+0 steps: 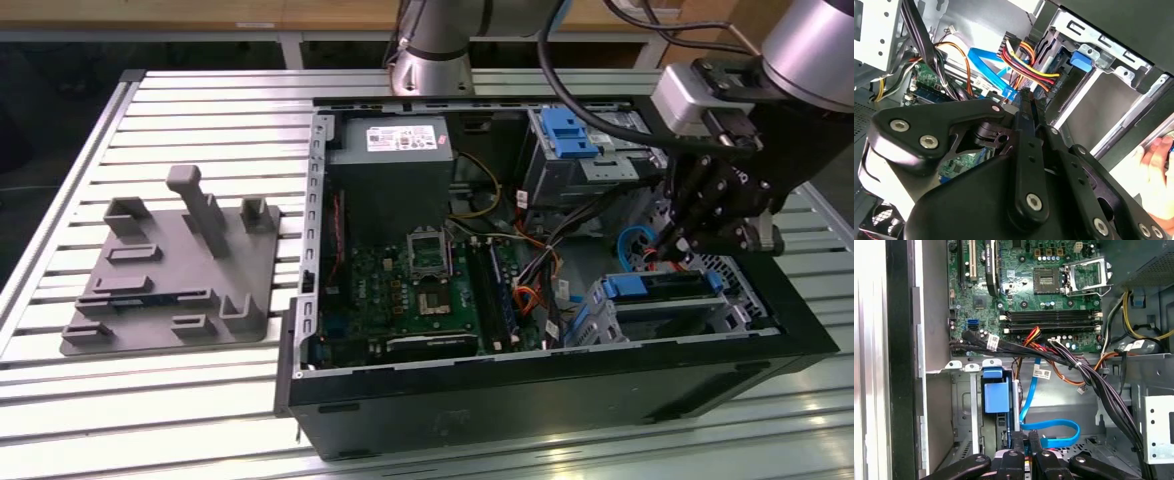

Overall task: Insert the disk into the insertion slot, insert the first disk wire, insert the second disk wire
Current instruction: 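Insert the second disk wire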

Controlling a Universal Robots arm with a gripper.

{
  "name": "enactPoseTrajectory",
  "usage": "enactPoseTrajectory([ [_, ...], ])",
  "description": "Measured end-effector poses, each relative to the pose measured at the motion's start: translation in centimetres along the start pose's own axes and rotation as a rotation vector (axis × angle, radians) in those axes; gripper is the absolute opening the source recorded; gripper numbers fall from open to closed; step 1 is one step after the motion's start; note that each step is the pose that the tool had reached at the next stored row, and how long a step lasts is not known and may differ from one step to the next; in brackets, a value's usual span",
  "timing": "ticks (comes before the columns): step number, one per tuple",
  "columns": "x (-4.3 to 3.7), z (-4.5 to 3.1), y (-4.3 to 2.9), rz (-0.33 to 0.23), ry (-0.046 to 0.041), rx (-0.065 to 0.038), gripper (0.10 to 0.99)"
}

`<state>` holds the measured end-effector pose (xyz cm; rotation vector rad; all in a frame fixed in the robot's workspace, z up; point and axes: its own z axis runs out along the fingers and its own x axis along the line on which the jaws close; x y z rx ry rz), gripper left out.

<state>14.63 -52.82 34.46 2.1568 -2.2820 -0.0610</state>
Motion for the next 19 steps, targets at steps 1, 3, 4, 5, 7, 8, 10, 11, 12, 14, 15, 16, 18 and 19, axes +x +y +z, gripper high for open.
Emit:
enactPoseTrajectory([
  [1, 0.04, 0.01, 0.00, -0.005, 0.0002, 0.000, 0.161],
  [3, 0.06, 0.01, 0.00, -0.010, 0.0004, 0.000, 0.161],
  [4, 0.06, 0.01, 0.00, -0.010, 0.0003, 0.000, 0.161],
  [5, 0.07, 0.01, 0.00, -0.010, 0.0003, 0.000, 0.161],
  [7, 0.07, 0.01, 0.00, -0.010, 0.0004, 0.000, 0.161],
  [8, 0.07, 0.01, -0.02, -0.010, 0.0004, 0.000, 0.161],
  [10, 0.07, 0.01, -0.06, -0.010, 0.0004, -0.001, 0.161],
  [11, 0.07, 0.01, -0.07, -0.010, 0.0004, -0.001, 0.161],
  [12, 0.10, 0.00, -0.09, -0.010, 0.0005, -0.001, 0.161],
  [14, 0.16, 0.00, -0.10, -0.010, 0.0004, -0.001, 0.161],
  [15, 0.23, 0.00, -0.11, -0.010, 0.0004, -0.001, 0.161],
  [16, 0.31, 0.00, -0.11, -0.010, 0.0004, -0.001, 0.161],
  [18, 0.50, -0.01, -0.13, -0.010, 0.0005, -0.001, 0.161],
  [19, 0.60, -0.01, -0.14, -0.010, 0.0005, -0.001, 0.161],
])
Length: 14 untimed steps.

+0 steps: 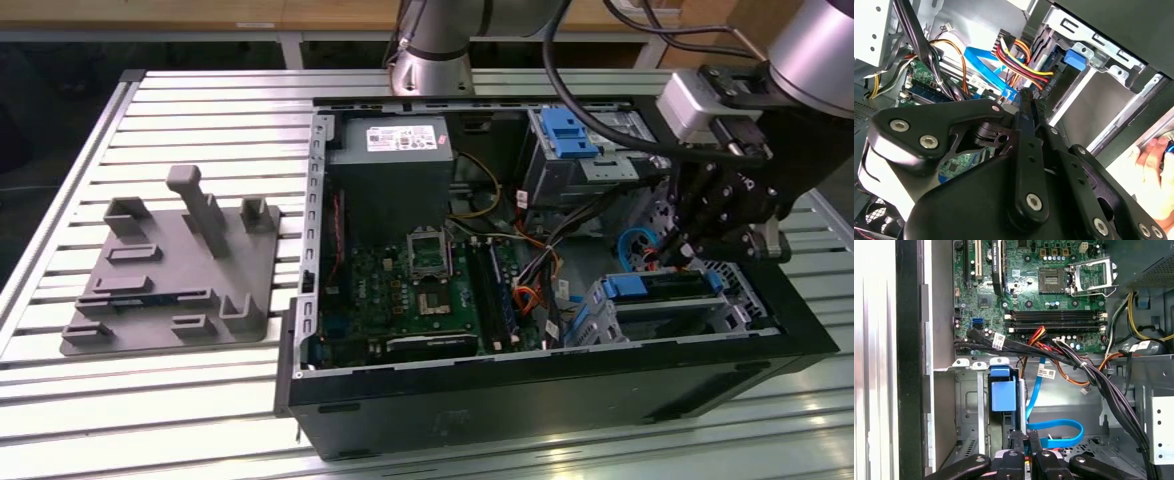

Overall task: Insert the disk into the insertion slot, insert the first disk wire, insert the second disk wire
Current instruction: 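Insert the second disk wire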

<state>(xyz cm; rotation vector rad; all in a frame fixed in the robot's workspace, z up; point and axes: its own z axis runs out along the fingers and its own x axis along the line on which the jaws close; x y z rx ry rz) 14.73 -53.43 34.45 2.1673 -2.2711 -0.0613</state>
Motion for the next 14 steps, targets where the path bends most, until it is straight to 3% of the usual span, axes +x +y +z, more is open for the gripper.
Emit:
enactPoseTrajectory([
  [14, 0.53, 0.14, -0.02, 0.000, -0.0002, 0.000, 0.161],
])
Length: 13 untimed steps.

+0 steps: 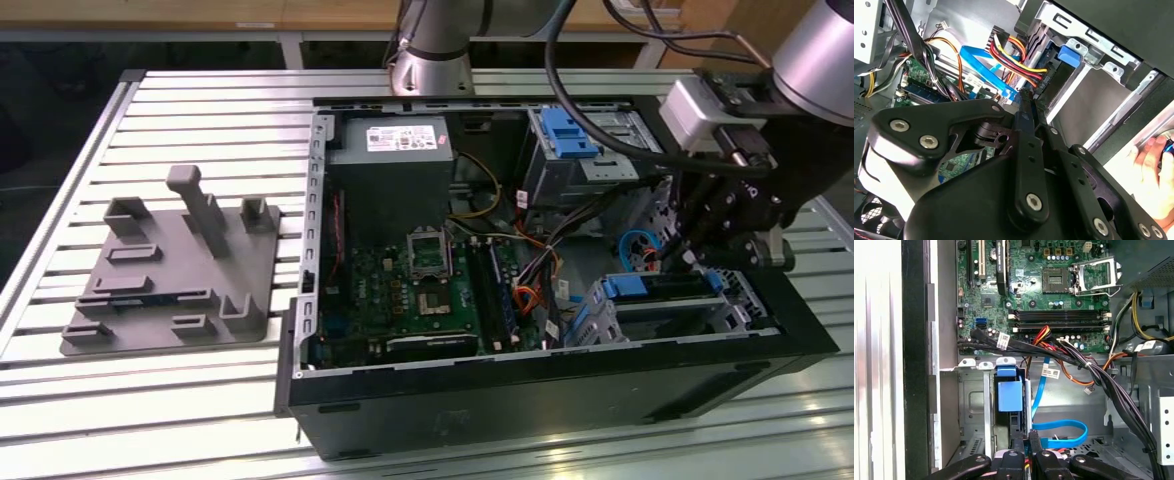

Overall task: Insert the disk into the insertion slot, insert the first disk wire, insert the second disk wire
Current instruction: 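Insert the second disk wire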

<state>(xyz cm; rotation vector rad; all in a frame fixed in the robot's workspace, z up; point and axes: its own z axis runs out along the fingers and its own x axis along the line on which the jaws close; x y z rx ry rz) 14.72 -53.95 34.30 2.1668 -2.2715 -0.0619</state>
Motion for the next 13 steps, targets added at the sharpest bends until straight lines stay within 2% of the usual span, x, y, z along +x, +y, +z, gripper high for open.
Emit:
enactPoseTrajectory([
  [13, 0.11, 0.13, -0.08, 0.000, 0.0003, 0.000, 0.161],
])
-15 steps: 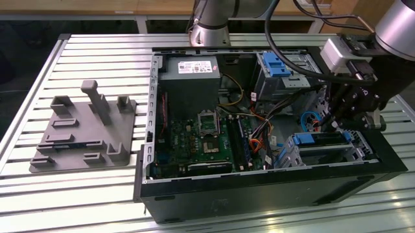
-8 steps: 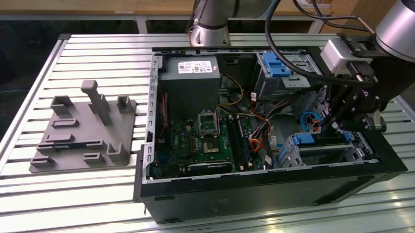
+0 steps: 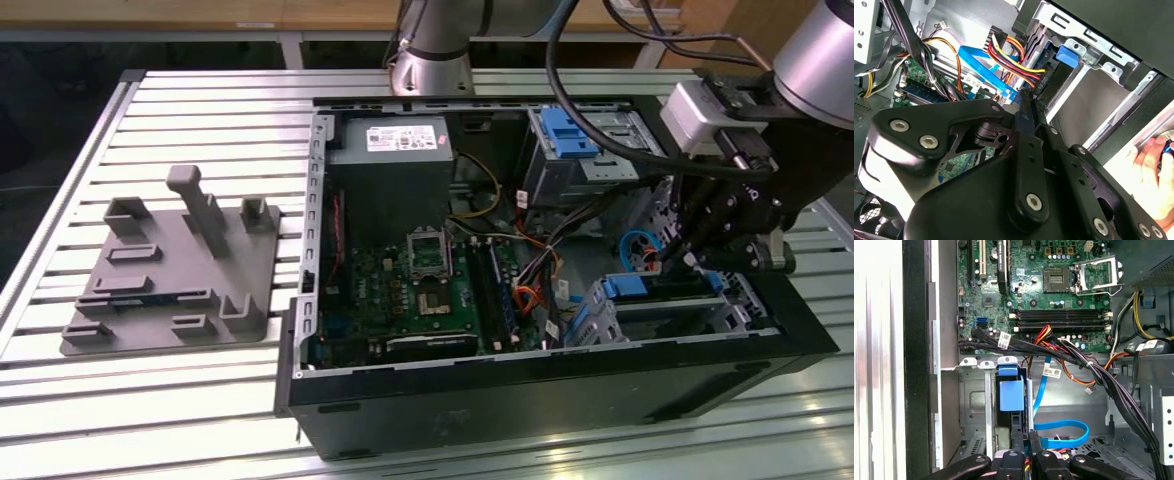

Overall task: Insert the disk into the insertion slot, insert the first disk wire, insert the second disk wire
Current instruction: 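Insert the second disk wire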

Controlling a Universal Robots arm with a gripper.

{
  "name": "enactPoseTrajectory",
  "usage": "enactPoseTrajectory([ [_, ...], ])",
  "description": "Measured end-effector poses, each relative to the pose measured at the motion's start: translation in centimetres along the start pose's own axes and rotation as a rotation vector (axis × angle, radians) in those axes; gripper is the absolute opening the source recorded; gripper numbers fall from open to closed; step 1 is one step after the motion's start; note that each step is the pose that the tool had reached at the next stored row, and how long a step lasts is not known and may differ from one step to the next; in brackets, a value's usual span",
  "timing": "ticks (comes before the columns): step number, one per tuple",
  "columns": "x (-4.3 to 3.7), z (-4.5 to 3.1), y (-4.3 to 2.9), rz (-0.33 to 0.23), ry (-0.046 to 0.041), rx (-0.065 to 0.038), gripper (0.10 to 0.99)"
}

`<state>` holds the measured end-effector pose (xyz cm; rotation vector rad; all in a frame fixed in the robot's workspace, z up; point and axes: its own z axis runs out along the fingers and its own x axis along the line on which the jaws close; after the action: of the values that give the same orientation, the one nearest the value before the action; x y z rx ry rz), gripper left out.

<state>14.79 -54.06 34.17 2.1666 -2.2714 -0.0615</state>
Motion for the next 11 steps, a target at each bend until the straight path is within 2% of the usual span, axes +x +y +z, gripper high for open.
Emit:
enactPoseTrajectory([
  [11, 0.16, 0.37, -0.04, 0.000, 0.0001, 0.000, 0.161],
])
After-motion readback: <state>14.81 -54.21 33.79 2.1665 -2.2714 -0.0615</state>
